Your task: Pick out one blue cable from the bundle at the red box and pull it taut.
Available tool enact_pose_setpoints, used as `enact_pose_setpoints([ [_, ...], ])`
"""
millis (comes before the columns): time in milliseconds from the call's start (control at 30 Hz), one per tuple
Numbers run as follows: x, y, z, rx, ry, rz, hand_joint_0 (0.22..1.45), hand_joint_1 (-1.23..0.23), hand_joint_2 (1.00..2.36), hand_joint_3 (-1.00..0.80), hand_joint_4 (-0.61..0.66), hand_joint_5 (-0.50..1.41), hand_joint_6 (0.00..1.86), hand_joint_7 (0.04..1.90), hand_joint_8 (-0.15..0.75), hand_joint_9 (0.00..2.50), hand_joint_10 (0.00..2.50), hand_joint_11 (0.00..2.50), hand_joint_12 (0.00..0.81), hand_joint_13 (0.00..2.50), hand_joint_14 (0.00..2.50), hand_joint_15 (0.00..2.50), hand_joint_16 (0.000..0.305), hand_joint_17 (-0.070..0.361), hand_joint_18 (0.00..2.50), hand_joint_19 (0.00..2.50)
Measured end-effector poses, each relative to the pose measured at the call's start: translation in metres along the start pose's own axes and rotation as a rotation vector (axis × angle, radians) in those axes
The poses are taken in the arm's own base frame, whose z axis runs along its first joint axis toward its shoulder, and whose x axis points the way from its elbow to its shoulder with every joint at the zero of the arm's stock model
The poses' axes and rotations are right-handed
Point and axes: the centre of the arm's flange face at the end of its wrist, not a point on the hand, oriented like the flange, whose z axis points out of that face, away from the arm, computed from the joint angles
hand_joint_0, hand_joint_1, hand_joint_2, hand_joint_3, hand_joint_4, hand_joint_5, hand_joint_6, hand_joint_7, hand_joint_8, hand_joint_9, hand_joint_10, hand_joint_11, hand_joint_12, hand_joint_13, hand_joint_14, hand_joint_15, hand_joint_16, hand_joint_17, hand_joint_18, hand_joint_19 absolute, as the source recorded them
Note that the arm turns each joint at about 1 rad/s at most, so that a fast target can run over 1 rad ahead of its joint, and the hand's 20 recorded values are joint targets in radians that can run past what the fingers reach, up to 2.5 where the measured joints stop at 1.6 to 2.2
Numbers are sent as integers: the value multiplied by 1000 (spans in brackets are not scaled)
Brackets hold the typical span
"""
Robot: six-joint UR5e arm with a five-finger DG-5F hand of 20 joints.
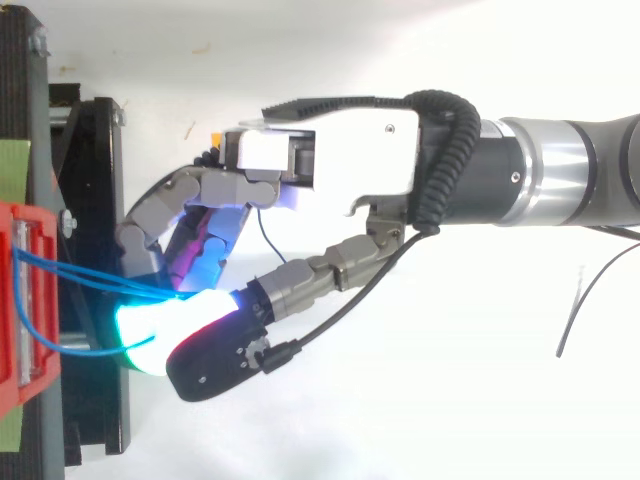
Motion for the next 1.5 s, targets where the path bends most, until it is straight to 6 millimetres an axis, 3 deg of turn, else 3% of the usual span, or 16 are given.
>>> enact_pose_setpoints([
  [500,-5,11,3,33,7,-71,672,-812,1018,-236,69,-129,930,1080,333,1099,21,645,361,975,16,464,40,89,790,456],
  [833,-4,11,3,39,11,-97,727,-826,1000,-500,-3,-138,943,1034,322,1074,21,660,360,968,19,467,41,92,811,434],
  [933,-4,11,3,40,11,-102,641,-779,1000,-500,102,-141,935,939,315,1072,21,658,357,967,19,473,41,92,809,441],
  [1067,-4,10,2,44,11,-111,527,-634,1000,-500,135,-138,918,898,328,1083,21,640,362,980,17,472,43,96,816,450],
  [1300,-4,10,1,51,13,-119,561,-343,1000,-500,106,-130,879,900,321,1131,20,635,340,985,16,470,37,83,762,501],
  [1400,-4,10,1,51,13,-119,631,-408,1000,-499,96,-124,874,941,323,1154,18,627,334,987,16,471,35,78,753,509],
  [1500,-4,9,1,51,13,-120,616,-516,1017,-287,93,-117,882,986,335,1162,21,642,328,992,18,473,33,75,753,498],
])
